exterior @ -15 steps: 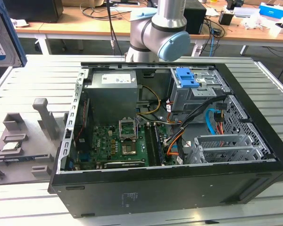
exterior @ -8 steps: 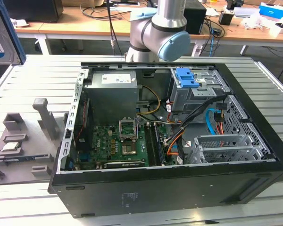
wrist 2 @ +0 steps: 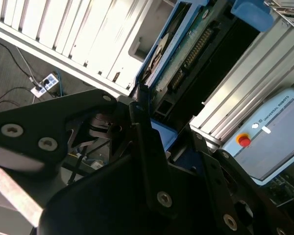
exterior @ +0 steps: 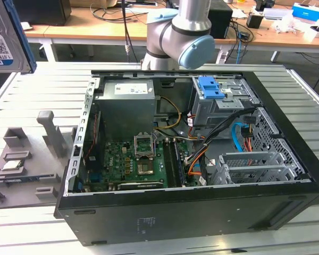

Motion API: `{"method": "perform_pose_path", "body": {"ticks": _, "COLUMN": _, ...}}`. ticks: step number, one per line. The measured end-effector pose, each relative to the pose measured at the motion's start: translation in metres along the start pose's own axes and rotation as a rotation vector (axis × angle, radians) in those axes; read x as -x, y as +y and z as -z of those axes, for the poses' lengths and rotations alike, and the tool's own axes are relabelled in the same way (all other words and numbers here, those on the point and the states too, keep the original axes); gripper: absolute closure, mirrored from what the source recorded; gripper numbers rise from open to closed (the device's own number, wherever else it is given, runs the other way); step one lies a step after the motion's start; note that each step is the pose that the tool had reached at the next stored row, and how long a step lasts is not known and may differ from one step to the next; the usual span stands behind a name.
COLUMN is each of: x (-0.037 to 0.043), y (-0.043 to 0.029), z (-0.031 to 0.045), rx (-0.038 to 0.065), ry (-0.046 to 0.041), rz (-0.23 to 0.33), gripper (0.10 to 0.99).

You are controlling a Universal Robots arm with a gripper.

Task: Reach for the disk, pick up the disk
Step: 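Pick up the disk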

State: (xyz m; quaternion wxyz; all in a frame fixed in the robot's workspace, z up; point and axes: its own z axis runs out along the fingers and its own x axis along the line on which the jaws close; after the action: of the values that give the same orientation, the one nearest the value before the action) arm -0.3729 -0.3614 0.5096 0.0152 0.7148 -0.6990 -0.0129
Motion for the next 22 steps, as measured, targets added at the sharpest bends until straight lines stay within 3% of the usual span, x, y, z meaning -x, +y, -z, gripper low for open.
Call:
{"method": "perform_pose_path", "body": {"ticks": 7, "x": -0.0006, "y": -0.0292, "z": 0.0011, "rx": 0.000, "ry": -0.0001, "rz": 0.000, "gripper": 0.718}}
{"method": "perform_pose_path", "body": {"ticks": 14, "x": -0.0010, "y": -0.0490, "z": 0.0019, "rx": 0.001, "ry": -0.0001, "rz": 0.000, "gripper": 0.718}}
{"method": "perform_pose_path", "body": {"ticks": 18, "x": -0.0012, "y": -0.0725, "z": 0.0028, "rx": 0.001, "ry": -0.0001, "rz": 0.000, "gripper": 0.718}}
{"method": "perform_pose_path", "body": {"ticks": 22, "x": -0.0012, "y": -0.0846, "z": 0.0033, "rx": 0.002, "ry": 0.0000, "rz": 0.000, "gripper": 0.718}}
